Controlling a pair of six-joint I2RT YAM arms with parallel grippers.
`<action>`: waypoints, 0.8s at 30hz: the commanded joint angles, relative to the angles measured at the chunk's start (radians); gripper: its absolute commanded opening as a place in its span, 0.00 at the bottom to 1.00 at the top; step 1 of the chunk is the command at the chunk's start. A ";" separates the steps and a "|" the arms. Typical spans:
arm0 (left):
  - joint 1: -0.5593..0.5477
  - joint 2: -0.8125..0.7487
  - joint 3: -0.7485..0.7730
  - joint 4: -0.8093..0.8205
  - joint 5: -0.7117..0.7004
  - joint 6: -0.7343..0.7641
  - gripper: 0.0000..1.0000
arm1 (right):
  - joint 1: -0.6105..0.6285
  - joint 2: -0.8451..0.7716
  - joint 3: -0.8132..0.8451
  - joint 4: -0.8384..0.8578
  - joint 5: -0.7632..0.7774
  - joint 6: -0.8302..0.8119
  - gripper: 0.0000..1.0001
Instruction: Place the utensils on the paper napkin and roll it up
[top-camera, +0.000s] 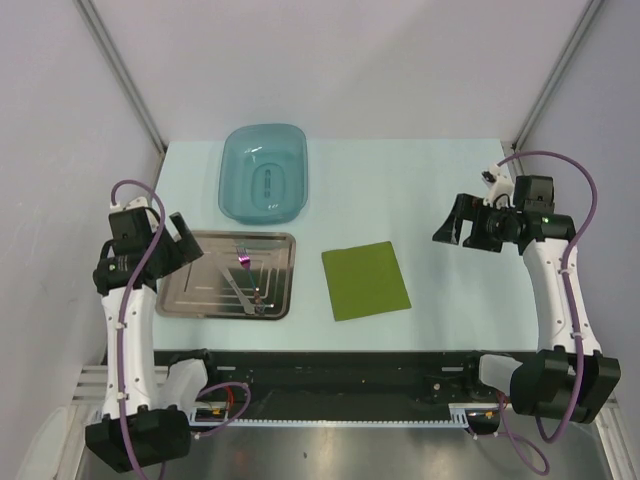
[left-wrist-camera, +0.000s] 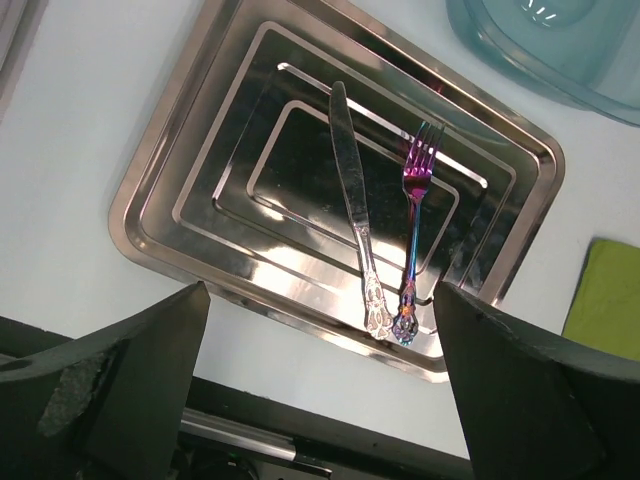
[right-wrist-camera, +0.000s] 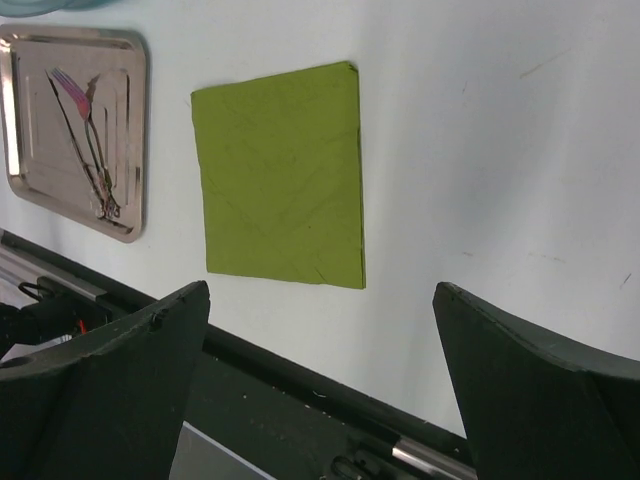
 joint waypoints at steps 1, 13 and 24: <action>0.006 -0.038 -0.036 0.017 -0.027 -0.031 1.00 | 0.003 0.007 -0.019 0.020 0.000 0.007 1.00; 0.006 0.084 -0.161 0.014 0.041 -0.050 0.96 | 0.003 0.027 -0.051 0.027 0.021 -0.005 1.00; -0.081 0.248 -0.189 0.055 0.018 -0.106 0.69 | 0.003 0.074 -0.051 0.032 0.055 -0.005 1.00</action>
